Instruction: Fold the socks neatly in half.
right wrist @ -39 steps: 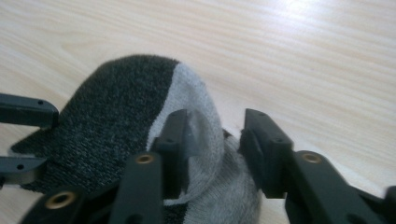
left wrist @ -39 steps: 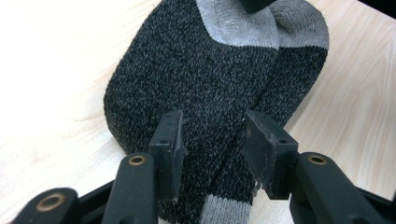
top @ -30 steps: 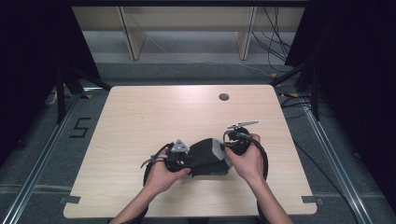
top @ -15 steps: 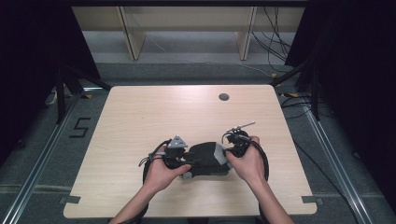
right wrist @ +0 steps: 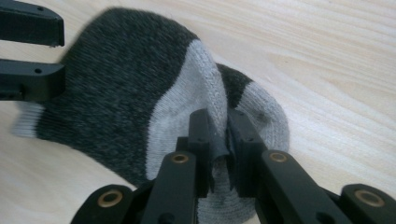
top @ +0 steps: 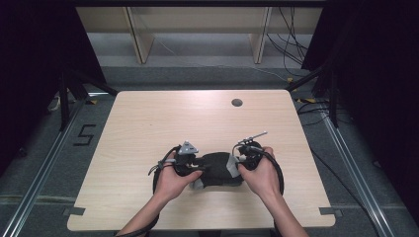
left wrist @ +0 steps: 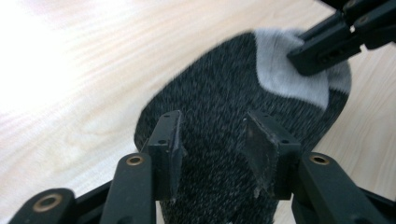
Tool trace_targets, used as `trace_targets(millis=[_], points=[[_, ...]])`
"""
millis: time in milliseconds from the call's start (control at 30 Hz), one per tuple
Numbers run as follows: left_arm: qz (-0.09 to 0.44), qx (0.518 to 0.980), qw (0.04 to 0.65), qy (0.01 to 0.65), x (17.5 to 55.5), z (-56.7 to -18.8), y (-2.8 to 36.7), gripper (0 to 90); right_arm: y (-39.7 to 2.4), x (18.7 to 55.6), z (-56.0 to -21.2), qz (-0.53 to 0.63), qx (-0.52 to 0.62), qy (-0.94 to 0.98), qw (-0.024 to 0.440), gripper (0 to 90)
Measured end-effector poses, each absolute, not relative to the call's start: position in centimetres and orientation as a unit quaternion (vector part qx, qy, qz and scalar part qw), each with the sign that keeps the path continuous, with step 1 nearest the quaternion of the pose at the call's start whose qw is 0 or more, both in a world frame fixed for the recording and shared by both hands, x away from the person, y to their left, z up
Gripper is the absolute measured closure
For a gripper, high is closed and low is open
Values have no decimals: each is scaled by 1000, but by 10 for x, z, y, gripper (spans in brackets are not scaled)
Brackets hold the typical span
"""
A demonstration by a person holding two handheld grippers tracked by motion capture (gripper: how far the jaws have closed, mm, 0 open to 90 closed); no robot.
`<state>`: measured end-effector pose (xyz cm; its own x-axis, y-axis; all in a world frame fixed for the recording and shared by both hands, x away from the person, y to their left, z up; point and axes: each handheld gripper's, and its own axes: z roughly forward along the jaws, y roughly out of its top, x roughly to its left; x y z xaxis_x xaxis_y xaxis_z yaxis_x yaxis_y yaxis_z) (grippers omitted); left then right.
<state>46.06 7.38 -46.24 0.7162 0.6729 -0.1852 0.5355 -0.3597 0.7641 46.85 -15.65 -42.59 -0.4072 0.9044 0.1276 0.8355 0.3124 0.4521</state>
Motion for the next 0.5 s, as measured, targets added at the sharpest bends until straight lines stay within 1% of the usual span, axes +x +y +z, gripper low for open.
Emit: trace_targets(millis=[67, 133, 167, 200, 233, 267, 300, 333, 367, 500], points=[[83, 825, 422, 367, 460, -468, 70, 564, -156, 468, -429, 228, 528, 814, 81, 769], [85, 827, 420, 364, 460, -471, 69, 565, -155, 467, -425, 238, 507, 819, 125, 650], [86, 827, 419, 364, 460, -471, 69, 569, -154, 464, -420, 249, 492, 821, 151, 636], [86, 828, 419, 363, 459, -471, 69, 571, -152, 461, -416, 261, 481, 820, 166, 636], [86, 830, 417, 360, 459, -472, 68, 572, -151, 457, -409, 279, 463, 818, 196, 663], [90, 832, 413, 359, 459, -472, 68, 573, -149, 454, -405, 286, 451, 819, 209, 700], [89, 833, 413, 357, 459, -472, 67, 574, -147, 452, -405, 290, 444, 822, 208, 740], [90, 834, 411, 357, 459, -472, 66, 575, -145, 452, -407, 295, 443, 825, 189, 770], [90, 835, 410, 356, 459, -472, 66, 574, -145, 454, -412, 286, 437, 833, 183, 786], [90, 836, 409, 354, 459, -473, 66, 576, -150, 463, -434, 258, 455, 836, 168, 803]])
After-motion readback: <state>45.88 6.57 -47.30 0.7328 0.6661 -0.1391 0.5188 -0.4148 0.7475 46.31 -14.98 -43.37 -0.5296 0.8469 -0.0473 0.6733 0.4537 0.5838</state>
